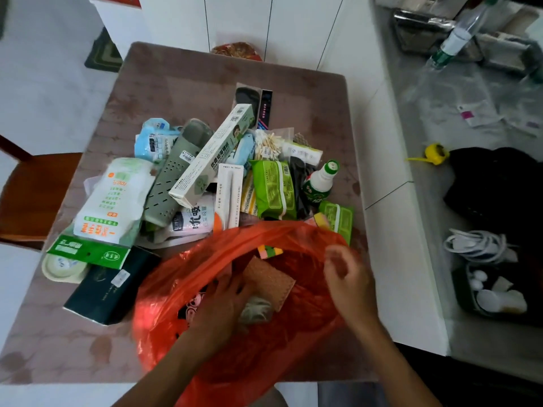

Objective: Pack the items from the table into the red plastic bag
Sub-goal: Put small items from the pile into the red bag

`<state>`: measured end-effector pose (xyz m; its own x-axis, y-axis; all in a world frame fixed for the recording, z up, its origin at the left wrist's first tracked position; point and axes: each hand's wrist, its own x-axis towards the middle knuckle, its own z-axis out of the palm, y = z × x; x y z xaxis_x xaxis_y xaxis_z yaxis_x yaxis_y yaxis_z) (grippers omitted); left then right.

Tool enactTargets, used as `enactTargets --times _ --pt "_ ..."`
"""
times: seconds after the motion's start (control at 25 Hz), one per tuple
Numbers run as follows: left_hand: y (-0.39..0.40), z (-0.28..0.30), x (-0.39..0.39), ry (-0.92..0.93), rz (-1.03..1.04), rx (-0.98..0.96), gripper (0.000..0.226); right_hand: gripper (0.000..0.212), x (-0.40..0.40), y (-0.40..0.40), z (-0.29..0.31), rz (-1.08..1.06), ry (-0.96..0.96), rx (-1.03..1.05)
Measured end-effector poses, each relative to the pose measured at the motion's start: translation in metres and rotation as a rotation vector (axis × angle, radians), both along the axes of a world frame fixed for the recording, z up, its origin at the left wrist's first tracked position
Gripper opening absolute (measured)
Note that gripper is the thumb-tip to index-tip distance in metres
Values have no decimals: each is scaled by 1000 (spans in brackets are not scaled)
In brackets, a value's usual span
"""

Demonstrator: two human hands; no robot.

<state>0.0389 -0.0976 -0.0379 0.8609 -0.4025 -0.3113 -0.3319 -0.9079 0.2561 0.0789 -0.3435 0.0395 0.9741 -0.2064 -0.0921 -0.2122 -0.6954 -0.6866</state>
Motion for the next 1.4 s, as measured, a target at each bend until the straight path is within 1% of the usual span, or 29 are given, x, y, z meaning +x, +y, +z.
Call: enactTargets --times 0.04,0.12,0.2,0.24,0.32,0.36,0.44,0.52,0.6,0.64,0.68,0.72,0.76,0.8,0.84,0.92,0.96,1.04,1.08,1.12,1.16,1.2,1.24,1.32,1.36,1.4 --pt "0 -3 -4 -10 8 0 93 27 20 -2 3 -4 -74 -13" --pt "3 -5 -12 -17 27 -8 80 38 67 -5 -11 74 -125 -156" --pt "5 -9 -18 -74 2 28 68 51 102 -7 -43 261 19 -323" --pt "5 -9 -19 -93 17 59 62 53 112 -8 -58 367 117 -402" --pt "6 -8 -16 -102 120 99 52 47 119 -9 -82 491 272 -542" --pt "7 -6 -14 -82 161 113 52 45 118 -10 -87 495 277 -566" --pt "7 1 -13 -76 194 62 50 44 108 -11 -76 402 192 -492" --pt "10 15 -14 -161 245 -113 44 33 82 -17 -45 151 68 -294" --pt "16 33 -13 -306 298 -259 34 25 38 -19 -6 -59 -36 -42" --pt "19 43 -11 -384 310 -288 32 24 14 -12 8 -88 -59 92" --pt "23 51 -8 -451 316 -274 32 24 -7 -2 14 -72 -36 220" --pt "27 56 -3 -485 326 -228 36 26 -24 14 12 -40 31 346" --pt "30 58 3 -483 336 -171 40 30 -34 32 4 1 98 395" --pt "33 57 10 -440 341 -120 47 33 -37 51 -9 13 165 393" --pt "34 55 17 -376 336 -89 54 34 -37 68 -25 19 193 373" --pt "33 49 23 -260 275 -76 67 29 -33 93 -36 49 230 357" --pt "33 45 23 -242 239 -81 71 26 -30 96 -33 86 173 315" --pt "35 41 18 -245 171 -122 67 24 -18 81 -20 119 -103 163" --pt "36 42 17 -245 162 -142 61 25 -8 66 -11 92 -216 125" --pt "37 42 16 -228 168 -139 55 27 6 50 -6 19 -257 90" --pt "37 42 16 -211 179 -111 52 32 26 31 -7 -56 -239 32" --pt "37 41 15 -194 191 -70 50 41 45 12 -18 -125 -152 -44" --pt "38 40 13 -176 197 -35 49 53 63 -2 -33 -161 -25 -116" --pt "40 38 7 -179 193 -15 44 82 86 -20 -75 -194 264 -138" --pt "41 35 3 -197 193 -11 40 93 94 -26 -99 -213 349 -124" --pt "42 30 -1 -204 203 1 40 100 103 -28 -116 -240 377 -92"
